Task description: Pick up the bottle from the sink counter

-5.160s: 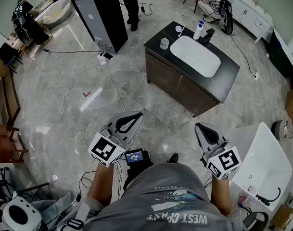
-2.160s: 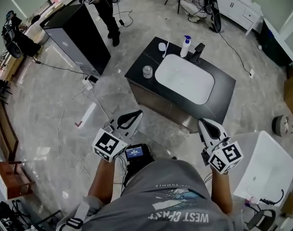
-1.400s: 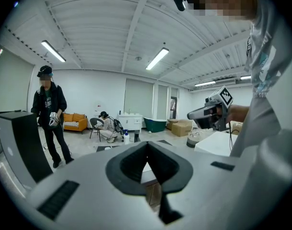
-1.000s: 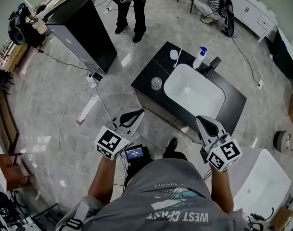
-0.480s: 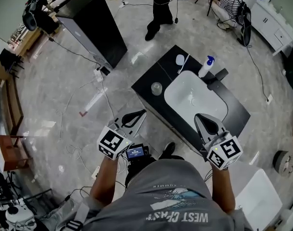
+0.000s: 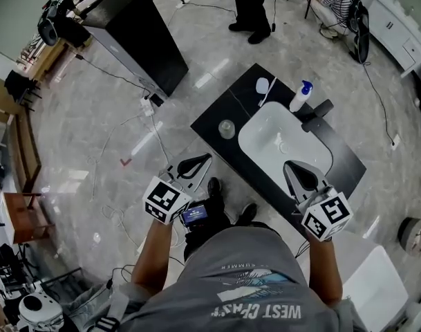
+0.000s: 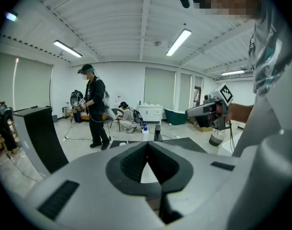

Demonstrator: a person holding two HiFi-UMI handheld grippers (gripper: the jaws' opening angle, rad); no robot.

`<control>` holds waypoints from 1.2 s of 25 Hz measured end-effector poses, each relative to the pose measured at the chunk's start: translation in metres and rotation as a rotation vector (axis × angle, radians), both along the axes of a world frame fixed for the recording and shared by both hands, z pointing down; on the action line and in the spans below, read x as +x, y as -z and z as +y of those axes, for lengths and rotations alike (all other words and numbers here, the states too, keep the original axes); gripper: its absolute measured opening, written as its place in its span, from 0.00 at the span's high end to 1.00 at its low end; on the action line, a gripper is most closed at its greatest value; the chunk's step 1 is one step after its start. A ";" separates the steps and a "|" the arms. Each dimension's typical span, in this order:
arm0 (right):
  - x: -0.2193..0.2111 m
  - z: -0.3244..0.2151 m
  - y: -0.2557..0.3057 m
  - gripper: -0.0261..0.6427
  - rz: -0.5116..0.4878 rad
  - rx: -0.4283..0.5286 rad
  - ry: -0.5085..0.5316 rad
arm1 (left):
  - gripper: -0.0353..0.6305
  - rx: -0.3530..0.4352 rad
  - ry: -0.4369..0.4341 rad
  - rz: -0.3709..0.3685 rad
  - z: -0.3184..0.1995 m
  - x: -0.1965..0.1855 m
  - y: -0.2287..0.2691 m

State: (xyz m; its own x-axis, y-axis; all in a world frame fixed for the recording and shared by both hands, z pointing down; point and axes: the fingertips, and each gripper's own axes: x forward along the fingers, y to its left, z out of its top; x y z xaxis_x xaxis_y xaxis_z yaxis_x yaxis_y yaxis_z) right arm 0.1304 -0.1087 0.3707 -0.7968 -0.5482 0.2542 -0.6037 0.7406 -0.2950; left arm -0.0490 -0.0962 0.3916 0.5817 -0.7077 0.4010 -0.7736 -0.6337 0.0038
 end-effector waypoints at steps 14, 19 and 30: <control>-0.013 -0.028 0.007 0.96 0.037 -0.007 -0.153 | 0.94 -0.106 -0.109 0.035 -0.076 -0.020 -0.068; -0.017 -0.033 -0.002 0.96 0.056 -0.037 -0.168 | 0.94 -0.159 -0.123 0.037 -0.090 -0.026 -0.097; -0.021 -0.050 -0.018 0.96 0.083 -0.094 -0.193 | 0.91 -0.237 -0.129 0.023 -0.122 -0.030 -0.148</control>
State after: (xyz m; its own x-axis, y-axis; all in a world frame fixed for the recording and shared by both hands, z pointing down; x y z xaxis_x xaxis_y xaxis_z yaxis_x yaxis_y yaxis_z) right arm 0.1096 -0.1590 0.3888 -0.6536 -0.6593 0.3717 -0.7567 0.5807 -0.3005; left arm -0.0790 -0.2186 0.5394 0.6720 -0.5149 0.5323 -0.6845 -0.7063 0.1809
